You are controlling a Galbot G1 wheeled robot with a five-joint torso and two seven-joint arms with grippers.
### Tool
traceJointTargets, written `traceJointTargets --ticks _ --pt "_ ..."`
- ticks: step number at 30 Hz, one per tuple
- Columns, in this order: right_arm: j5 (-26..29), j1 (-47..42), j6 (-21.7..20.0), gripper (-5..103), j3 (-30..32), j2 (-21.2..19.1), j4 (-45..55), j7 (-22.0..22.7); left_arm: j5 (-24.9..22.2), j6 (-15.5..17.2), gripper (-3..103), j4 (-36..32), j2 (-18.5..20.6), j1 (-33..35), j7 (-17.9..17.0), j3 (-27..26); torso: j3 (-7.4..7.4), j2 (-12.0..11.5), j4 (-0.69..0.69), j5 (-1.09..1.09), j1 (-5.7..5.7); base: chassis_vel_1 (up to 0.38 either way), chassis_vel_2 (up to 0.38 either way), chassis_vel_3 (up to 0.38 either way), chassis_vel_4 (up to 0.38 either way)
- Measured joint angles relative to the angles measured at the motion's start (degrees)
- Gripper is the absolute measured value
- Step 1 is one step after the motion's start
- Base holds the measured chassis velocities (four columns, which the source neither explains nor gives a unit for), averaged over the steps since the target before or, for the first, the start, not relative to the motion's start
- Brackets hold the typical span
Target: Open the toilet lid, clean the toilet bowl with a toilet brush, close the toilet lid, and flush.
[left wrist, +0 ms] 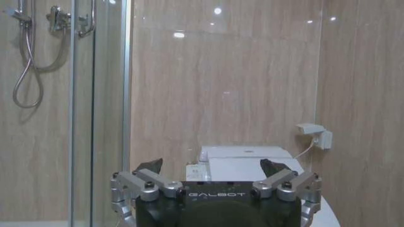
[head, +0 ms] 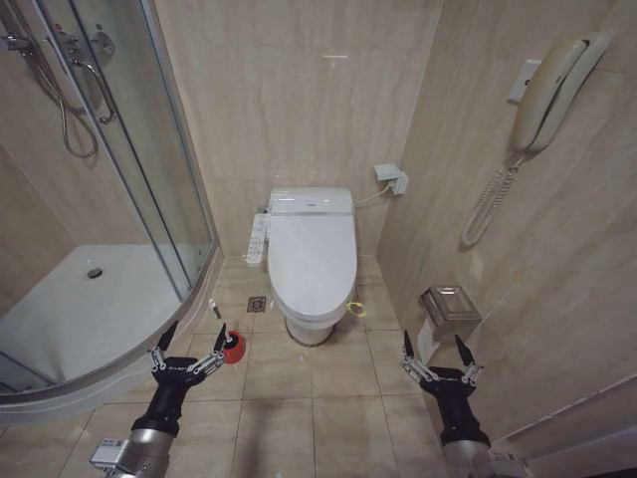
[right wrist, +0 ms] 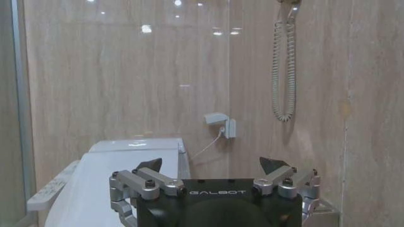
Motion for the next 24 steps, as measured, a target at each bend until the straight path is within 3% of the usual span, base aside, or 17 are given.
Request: traceJointTargets --ticks 24 --pt "0.0 0.0 0.9 100 0.7 0.1 -0.5 -1.9 0.0 0.0 100 0.0 0.0 0.0 0.0 0.0 0.0 0.0 0.0 0.0 0.0 0.0 0.0 0.0 0.0"
